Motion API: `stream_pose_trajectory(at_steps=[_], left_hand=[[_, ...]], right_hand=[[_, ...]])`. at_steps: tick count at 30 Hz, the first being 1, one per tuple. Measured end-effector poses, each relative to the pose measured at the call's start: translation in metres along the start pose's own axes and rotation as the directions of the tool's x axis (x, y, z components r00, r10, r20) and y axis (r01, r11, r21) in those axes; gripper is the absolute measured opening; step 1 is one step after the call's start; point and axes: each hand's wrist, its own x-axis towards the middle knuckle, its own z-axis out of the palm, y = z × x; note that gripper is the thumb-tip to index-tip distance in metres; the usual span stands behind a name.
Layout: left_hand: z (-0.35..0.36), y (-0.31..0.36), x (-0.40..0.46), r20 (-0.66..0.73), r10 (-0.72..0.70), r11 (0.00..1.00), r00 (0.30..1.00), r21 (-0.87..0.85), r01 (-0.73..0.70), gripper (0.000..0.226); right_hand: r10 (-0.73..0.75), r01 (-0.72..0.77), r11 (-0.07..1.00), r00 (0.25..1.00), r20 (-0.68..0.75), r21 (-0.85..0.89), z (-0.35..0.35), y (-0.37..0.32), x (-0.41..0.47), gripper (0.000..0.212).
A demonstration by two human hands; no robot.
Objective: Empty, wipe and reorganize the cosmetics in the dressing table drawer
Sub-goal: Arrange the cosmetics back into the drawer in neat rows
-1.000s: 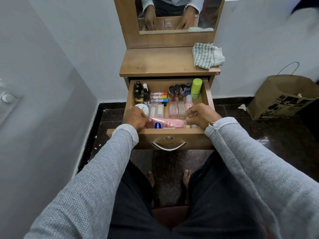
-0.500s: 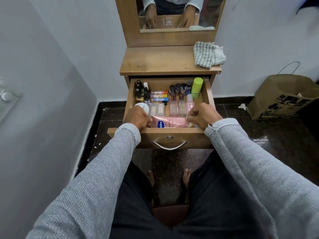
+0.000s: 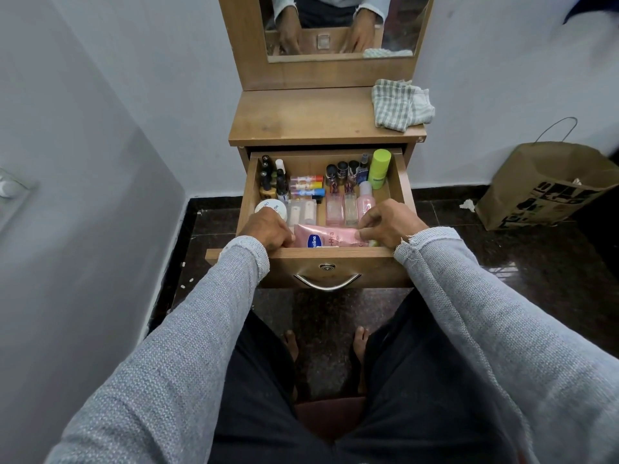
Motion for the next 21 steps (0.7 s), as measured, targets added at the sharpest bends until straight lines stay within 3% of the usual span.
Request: stream_pose_trajectory(at_steps=[6,14,21], left_hand=[[0.0007,-0.0010,-0.0007,-0.023,0.071,0.997,0.997,-0.012,-0.071,0.017],[0.0016,-0.0018,0.0012,-0.024,0.039,0.999,0.999,0.007,-0.039,0.020],[0.0052,-0.0058,0.0057,-0.083,0.043,0.998,0.996,-0.036,-0.046,0.014]], right_hand=[[-0.035,0.032,0.998,0.998,0.050,0.049,-0.0011,0.0031,0.0030,0.022],[-0.027,0.019,0.994,0.998,0.064,0.110,0.0010,0.0056,0.0056,0.021],[-0.071,0.084,0.988,0.992,-0.103,0.128,-0.0003,0.0031,0.0001,0.015]])
